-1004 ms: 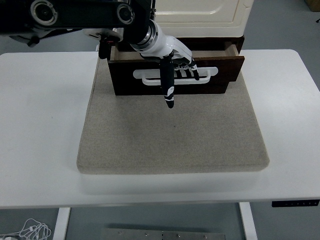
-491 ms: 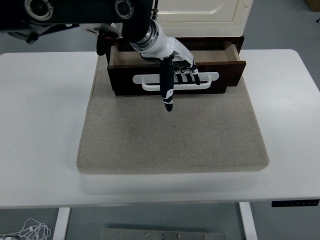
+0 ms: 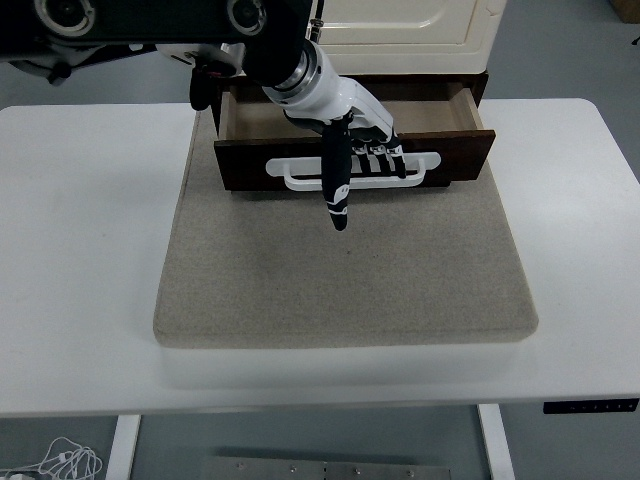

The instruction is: Open the drawer under the combination cabinet

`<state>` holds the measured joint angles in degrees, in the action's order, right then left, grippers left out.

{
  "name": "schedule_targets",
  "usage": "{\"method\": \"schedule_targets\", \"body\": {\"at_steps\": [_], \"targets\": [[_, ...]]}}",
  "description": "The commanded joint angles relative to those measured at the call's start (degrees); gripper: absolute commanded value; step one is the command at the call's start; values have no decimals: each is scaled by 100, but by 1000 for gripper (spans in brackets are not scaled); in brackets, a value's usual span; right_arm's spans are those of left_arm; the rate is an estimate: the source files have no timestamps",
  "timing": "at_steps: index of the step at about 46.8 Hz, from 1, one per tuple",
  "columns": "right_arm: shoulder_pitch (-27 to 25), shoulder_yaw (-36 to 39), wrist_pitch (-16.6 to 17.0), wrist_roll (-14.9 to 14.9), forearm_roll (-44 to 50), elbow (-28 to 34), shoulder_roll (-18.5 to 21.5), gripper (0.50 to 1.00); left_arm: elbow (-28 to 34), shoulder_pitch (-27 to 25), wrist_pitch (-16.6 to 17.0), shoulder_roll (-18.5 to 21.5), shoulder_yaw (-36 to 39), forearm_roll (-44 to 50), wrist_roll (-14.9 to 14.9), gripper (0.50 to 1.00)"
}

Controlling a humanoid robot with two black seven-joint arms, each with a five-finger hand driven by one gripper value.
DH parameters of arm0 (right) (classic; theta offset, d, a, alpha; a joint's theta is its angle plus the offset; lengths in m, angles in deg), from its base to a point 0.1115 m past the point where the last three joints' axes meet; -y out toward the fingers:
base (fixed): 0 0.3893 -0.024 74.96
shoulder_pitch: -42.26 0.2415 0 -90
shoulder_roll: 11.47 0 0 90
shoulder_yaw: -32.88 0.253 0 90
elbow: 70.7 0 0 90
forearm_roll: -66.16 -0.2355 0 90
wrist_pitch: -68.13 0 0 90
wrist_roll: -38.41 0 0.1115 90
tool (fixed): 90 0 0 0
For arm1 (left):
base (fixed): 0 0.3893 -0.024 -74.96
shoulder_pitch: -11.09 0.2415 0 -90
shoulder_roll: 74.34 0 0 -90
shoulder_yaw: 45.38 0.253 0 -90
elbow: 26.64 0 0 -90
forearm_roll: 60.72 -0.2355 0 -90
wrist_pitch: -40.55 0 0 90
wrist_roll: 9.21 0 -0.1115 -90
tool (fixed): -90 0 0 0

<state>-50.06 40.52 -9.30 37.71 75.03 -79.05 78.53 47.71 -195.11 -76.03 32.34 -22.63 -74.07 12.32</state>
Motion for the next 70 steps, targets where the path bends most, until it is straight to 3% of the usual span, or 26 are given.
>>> {"method": "schedule_targets", "body": {"at_steps": [1,20,38,42,47,51,54,57,63,70], "targets": [[-5,0,0,0,1,0,0,926,-17,-17,29,10,-59,-11,1,1000],[4,0,0,0,1,0,0,926,-131,-298,21,186,-920,-11,-8,1000],[-5,0,0,0,1,0,0,926,-1853,-509,64,450,-3116,86,-184,1000],[-5,0,0,0,1,0,0,926,-2336,-413,91,564,-3697,86,-456,1000],[-5,0,0,0,1,0,0,926,-2829,-246,126,757,-4154,104,-1018,1000],[-5,0,0,0,1,0,0,926,-3224,-53,546,828,-4584,95,-1405,1000],[-5,0,0,0,1,0,0,926,-3593,97,1030,836,-5024,95,-1546,1000],[-5,0,0,0,1,0,0,926,-4015,281,1233,863,-5446,95,-1608,1000],[3,0,0,0,1,0,0,926,-4771,606,1348,1003,-6255,147,-1897,1000],[3,0,0,0,1,0,0,926,-5352,1028,1541,1328,-6669,499,-1977,1000]]}}
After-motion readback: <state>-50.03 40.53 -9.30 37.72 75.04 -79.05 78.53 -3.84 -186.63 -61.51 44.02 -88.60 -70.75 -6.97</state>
